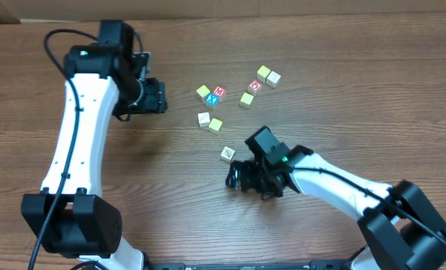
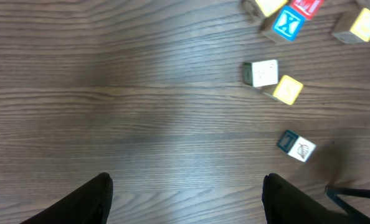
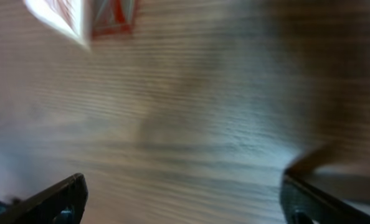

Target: Flip 3 blocks

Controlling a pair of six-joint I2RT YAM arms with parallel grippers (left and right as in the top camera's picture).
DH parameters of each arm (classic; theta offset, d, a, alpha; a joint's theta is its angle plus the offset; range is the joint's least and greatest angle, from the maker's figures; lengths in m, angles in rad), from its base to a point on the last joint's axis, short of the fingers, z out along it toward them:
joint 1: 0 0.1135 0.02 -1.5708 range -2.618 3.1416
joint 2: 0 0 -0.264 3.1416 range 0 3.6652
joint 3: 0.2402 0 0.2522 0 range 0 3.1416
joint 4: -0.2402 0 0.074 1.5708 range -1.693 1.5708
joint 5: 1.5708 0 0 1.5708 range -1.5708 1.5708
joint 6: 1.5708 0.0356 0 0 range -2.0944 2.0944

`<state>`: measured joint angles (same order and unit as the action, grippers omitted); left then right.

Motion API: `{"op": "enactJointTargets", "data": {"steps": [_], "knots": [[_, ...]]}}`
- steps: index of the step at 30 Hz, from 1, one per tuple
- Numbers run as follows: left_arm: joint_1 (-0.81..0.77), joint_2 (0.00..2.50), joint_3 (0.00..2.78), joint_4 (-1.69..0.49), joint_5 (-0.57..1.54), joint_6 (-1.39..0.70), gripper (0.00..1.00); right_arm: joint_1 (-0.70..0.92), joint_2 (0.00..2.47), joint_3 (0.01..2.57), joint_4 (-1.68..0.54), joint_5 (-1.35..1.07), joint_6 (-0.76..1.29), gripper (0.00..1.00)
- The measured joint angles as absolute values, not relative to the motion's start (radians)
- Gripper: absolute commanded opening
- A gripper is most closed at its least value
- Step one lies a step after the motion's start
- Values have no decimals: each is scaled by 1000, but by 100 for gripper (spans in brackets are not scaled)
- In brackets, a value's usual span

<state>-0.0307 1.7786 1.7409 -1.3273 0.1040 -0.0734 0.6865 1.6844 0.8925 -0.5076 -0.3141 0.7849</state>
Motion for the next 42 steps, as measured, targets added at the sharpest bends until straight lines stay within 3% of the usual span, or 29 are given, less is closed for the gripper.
{"op": "enactJointTargets", "data": {"steps": [13, 17, 20, 22, 24, 29, 42], "knots": [[-13, 1779, 1741, -1308, 141, -67, 73, 690, 1773, 982, -350, -134, 1019, 100], [-13, 1779, 1741, -1301, 146, -67, 73, 704, 1794, 988, -314, -102, 1072, 93], [-13, 1779, 1741, -1301, 153, -67, 73, 728, 1809, 991, -276, -89, 1102, 79], [-13, 1779, 1741, -1301, 156, -67, 74, 746, 1822, 991, -253, -84, 1122, 76], [-13, 1779, 1741, -1301, 158, -67, 74, 762, 1826, 991, -241, -78, 1137, 64], [-13, 1779, 1741, -1302, 162, -67, 74, 775, 1828, 991, -258, -70, 1168, 53], [-13, 1779, 1741, -1317, 165, -67, 76, 746, 1829, 1011, -343, -20, 1071, 62]]}}
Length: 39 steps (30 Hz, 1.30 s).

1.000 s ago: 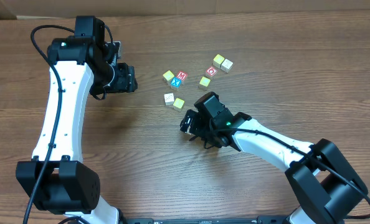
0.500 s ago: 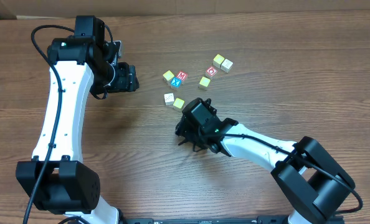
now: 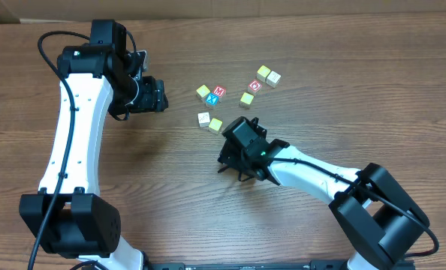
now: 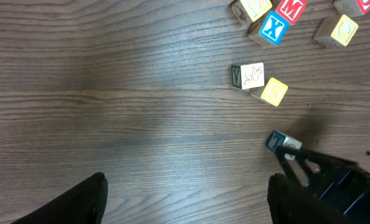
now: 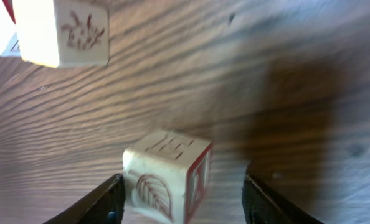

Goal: Flip 3 blocks
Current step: 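Close the right gripper on the leaf block and lift it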

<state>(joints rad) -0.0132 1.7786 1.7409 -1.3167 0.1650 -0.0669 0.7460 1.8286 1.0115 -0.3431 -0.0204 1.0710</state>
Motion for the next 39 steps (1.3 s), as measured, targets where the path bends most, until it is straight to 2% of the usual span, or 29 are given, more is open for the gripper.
{"op": "enactJointTargets", "data": {"steps": [8, 12, 18, 21, 33, 39], "knots": [[-13, 1779, 1741, -1314, 165, -67, 77, 727, 1831, 1059, -431, 14, 944, 60], [-13, 1779, 1741, -1318, 165, -67, 77, 727, 1832, 1069, -424, 20, 918, 41], [-13, 1779, 1741, -1321, 169, -67, 77, 727, 1832, 1071, -452, 27, 903, 41], [-13, 1779, 1741, -1322, 169, -67, 77, 727, 1832, 1074, -466, 29, 894, 29], [-13, 1779, 1741, -1328, 169, -67, 79, 727, 1832, 1098, -525, 33, 833, 23], [-13, 1779, 1741, -1328, 170, -67, 80, 727, 1791, 1100, -669, 34, 805, 19]]}}
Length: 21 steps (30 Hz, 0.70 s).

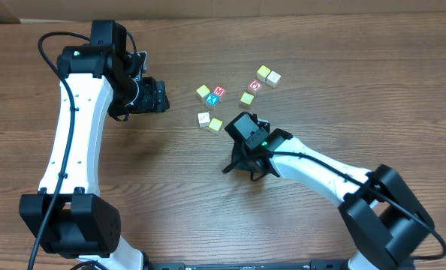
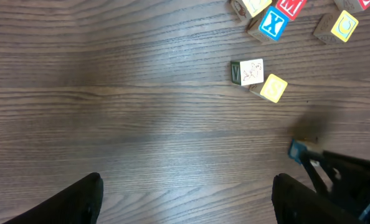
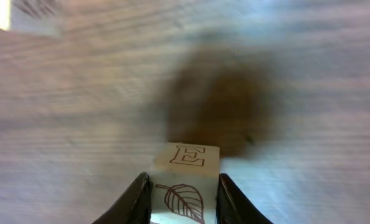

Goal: Flip 3 blocks
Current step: 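Close the right gripper on the leaf block and lift it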

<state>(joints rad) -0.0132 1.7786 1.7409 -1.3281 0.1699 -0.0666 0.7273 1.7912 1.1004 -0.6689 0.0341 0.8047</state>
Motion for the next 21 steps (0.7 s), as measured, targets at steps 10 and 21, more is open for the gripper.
{"op": "enactJointTargets", "data": {"steps": [10, 21], "knots": [[-13, 1779, 1741, -1327, 172, -67, 80, 788, 1607, 1092, -918, 43, 812, 16], [-13, 1779, 1741, -1333, 172, -67, 80, 931, 1606, 989, -826, 69, 904, 15]]}}
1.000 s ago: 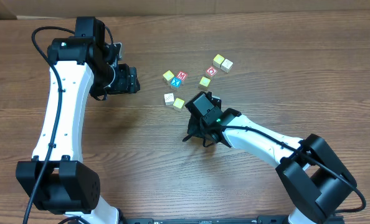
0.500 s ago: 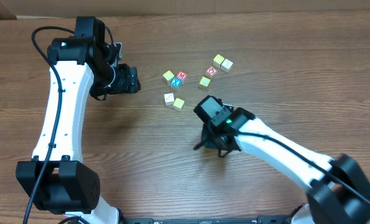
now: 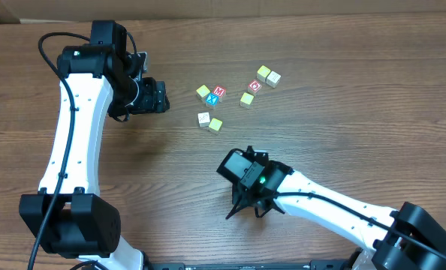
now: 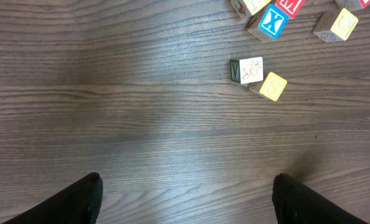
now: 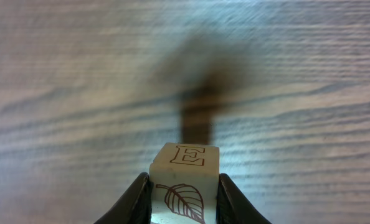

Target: Flip 3 blocks

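My right gripper [image 5: 185, 190] is shut on a white block [image 5: 186, 163] that shows a letter E on its far face and a leaf on the face toward the camera. It hangs above bare wood. In the overhead view the right gripper [image 3: 247, 208] is in the front middle of the table, and the block cannot be made out there. The other blocks lie in a loose group at the back: a white one [image 3: 203, 118], a yellow one [image 3: 215, 124], and a blue X block [image 3: 212, 98]. My left gripper [image 3: 157, 96] stands open to their left, holding nothing.
More blocks sit at the back right: a red one [image 3: 254, 85], a yellow one [image 3: 247, 98] and a pair [image 3: 268, 75]. The left wrist view shows the white block [image 4: 247, 70] and the yellow block [image 4: 273, 86] on the brown wooden table [image 3: 358, 120].
My right gripper, still shut on the E block, has moved from just below the block group toward the front of the table. The left arm has not moved.
At first my right gripper was open near a lone block lying in front of the group. Then its fingers stood open on either side of that block. Later it was shut on the block and held it off the table, and now holds it further forward.
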Controlling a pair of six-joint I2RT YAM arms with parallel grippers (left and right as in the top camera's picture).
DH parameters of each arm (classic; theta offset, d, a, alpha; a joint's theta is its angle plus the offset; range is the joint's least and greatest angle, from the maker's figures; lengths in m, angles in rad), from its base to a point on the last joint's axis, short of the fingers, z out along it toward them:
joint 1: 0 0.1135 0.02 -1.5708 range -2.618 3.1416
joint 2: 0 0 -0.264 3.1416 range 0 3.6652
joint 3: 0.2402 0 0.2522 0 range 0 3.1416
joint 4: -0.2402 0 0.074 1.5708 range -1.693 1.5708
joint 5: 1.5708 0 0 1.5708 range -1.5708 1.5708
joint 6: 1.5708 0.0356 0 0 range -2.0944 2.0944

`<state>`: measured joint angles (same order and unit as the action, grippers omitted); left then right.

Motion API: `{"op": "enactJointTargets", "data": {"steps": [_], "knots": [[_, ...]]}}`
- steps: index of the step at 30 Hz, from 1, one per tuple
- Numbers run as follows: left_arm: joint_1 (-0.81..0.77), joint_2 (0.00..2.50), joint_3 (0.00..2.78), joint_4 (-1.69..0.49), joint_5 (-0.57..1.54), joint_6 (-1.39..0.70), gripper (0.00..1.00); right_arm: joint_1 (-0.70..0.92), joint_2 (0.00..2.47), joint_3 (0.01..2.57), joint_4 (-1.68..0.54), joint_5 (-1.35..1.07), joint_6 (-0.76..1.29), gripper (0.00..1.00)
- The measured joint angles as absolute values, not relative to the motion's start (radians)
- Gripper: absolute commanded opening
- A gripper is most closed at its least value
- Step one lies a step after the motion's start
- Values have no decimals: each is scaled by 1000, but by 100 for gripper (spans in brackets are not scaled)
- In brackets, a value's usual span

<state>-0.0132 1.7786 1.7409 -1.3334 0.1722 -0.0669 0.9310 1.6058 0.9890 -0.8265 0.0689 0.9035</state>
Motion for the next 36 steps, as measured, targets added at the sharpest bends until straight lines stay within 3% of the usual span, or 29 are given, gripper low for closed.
{"op": "enactJointTargets", "data": {"steps": [4, 13, 17, 23, 28, 36], "knots": [[-13, 1779, 1741, -1335, 172, -67, 80, 864, 1606, 957, -810, 80, 913, 10], [-13, 1779, 1741, -1333, 172, -67, 81, 807, 1606, 927, -795, 91, 912, 10], [-13, 1779, 1741, -1331, 172, -67, 81, 808, 1606, 926, -794, 91, 912, 20], [-13, 1779, 1741, -1331, 172, -67, 82, 807, 1606, 912, -788, 89, 912, 22], [-13, 1779, 1741, -1331, 172, -67, 82, 807, 1606, 903, -762, 81, 911, 33], [-13, 1779, 1741, -1331, 172, -67, 83, 807, 1606, 903, -732, 58, 912, 35]]}}
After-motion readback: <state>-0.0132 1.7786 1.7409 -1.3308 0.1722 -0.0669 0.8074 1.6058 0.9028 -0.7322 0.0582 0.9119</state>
